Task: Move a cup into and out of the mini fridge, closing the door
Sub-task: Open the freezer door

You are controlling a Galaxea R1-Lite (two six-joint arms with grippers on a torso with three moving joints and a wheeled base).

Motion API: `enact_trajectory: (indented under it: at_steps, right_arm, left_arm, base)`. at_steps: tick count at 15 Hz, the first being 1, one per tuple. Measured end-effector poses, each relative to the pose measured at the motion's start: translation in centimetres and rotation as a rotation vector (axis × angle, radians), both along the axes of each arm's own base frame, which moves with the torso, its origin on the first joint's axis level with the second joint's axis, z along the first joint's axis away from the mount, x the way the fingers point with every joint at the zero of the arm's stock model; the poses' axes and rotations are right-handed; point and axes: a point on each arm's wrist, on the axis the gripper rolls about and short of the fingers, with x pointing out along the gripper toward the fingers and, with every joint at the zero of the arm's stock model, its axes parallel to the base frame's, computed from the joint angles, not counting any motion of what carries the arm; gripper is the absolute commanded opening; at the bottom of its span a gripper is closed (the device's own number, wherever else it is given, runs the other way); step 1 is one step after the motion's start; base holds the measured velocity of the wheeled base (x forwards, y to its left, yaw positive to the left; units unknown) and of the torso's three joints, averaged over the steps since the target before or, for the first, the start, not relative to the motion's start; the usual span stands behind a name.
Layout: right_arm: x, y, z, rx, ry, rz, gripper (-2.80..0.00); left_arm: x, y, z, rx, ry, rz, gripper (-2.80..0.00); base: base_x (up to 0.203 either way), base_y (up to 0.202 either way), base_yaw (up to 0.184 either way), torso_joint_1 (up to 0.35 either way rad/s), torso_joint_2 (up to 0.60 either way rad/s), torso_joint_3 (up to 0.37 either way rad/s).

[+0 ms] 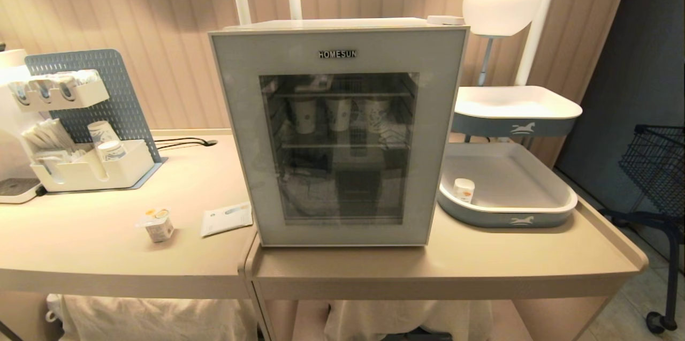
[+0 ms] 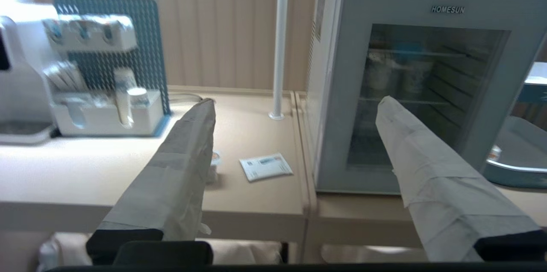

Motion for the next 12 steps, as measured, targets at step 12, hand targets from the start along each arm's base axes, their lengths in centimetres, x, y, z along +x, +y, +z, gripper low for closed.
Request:
enact_trajectory:
  at_steps: [12]
  right_arm:
    - [0.0,0.0,0.0,-0.001,0.000,-0.001,-2.80]
  left_arm:
    - [30.6,1.2,3.7,-0.235,0.611,-0.689,0.00]
  base:
    - [0.000,0.000,0.000,0.000,0.00,0.000]
